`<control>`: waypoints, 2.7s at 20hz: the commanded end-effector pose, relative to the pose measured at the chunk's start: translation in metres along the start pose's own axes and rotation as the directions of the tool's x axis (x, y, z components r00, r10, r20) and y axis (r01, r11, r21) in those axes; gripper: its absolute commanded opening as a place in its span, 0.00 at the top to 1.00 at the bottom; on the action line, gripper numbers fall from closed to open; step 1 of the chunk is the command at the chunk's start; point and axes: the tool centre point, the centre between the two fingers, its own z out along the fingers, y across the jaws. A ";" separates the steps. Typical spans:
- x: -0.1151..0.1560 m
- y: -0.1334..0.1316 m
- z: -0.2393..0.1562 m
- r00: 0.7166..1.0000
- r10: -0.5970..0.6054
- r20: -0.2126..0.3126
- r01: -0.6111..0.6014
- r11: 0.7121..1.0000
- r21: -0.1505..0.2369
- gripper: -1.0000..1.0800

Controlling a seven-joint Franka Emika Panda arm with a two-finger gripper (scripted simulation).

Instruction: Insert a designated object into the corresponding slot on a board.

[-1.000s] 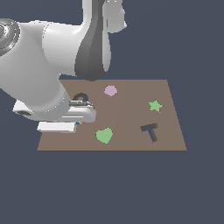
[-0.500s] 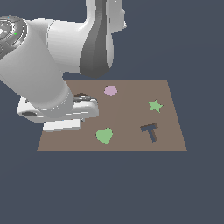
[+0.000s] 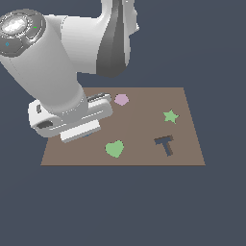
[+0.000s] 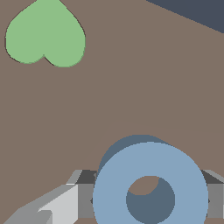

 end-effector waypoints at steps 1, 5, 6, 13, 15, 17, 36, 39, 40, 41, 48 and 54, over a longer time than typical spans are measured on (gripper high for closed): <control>-0.004 -0.006 -0.001 0.995 -0.098 0.000 0.098 0.995 -0.001 1.00; -0.012 -0.015 -0.002 0.964 -0.267 0.000 0.267 0.964 -0.001 1.00; -0.014 -0.017 -0.002 0.951 -0.308 0.000 0.308 0.951 -0.001 1.00; -0.032 -0.029 -0.004 0.820 -0.572 0.000 0.572 0.820 -0.001 1.00; -0.037 -0.031 -0.005 0.772 -0.636 0.000 0.636 0.772 -0.001 1.00; -0.042 -0.032 -0.005 0.723 -0.691 0.000 0.691 0.723 -0.001 1.00; -0.071 -0.032 -0.007 0.400 -0.916 0.001 0.916 0.400 0.001 1.00; -0.072 -0.031 -0.007 0.386 -0.923 0.001 0.923 0.386 0.001 1.00; -0.073 -0.031 -0.007 0.383 -0.924 0.001 0.924 0.383 0.001 1.00; -0.073 -0.031 -0.007 0.382 -0.924 0.001 0.924 0.382 0.001 1.00; -0.072 -0.031 -0.007 0.390 -0.921 0.001 0.921 0.390 0.001 1.00; -0.072 -0.031 0.002 0.391 -0.920 0.001 0.920 0.391 0.000 1.00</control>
